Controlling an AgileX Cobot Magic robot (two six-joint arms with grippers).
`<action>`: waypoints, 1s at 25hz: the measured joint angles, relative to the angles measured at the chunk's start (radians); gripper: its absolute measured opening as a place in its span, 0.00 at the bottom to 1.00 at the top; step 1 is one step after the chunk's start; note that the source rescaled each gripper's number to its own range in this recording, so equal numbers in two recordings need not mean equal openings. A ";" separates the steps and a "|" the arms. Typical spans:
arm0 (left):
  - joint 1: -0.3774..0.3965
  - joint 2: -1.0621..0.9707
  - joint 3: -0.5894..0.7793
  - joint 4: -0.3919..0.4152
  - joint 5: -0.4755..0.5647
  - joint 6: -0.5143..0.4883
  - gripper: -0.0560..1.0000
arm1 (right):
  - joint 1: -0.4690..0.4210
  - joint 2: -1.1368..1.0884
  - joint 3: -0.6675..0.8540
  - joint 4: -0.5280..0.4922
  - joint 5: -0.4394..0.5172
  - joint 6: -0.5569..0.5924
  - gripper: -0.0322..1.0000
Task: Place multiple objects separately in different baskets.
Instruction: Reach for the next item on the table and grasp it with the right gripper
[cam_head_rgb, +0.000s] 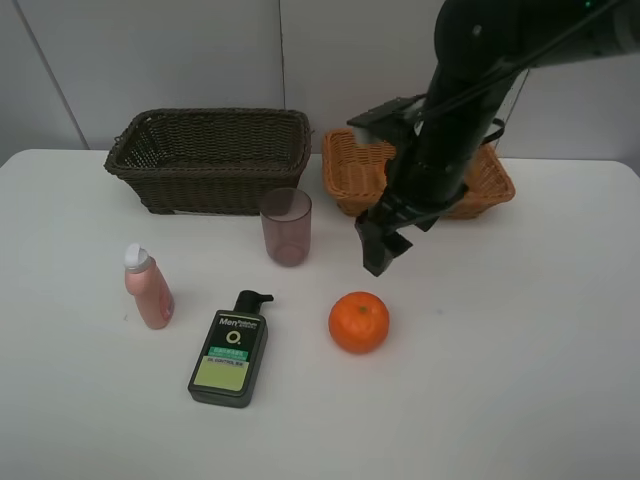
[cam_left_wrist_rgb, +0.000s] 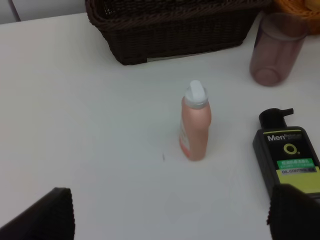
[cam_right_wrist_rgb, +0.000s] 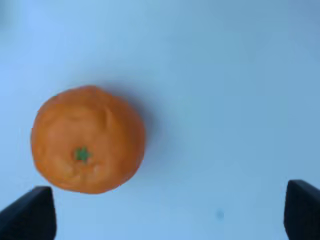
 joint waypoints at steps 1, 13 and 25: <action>0.000 0.000 0.000 0.000 0.000 0.000 1.00 | 0.014 0.000 0.002 0.000 0.000 -0.073 0.97; 0.000 0.000 0.000 0.000 0.000 0.000 1.00 | 0.110 0.000 0.108 -0.011 -0.111 -0.456 0.97; 0.000 0.000 0.000 0.000 0.000 0.000 1.00 | 0.154 0.022 0.152 0.022 -0.234 -0.457 0.97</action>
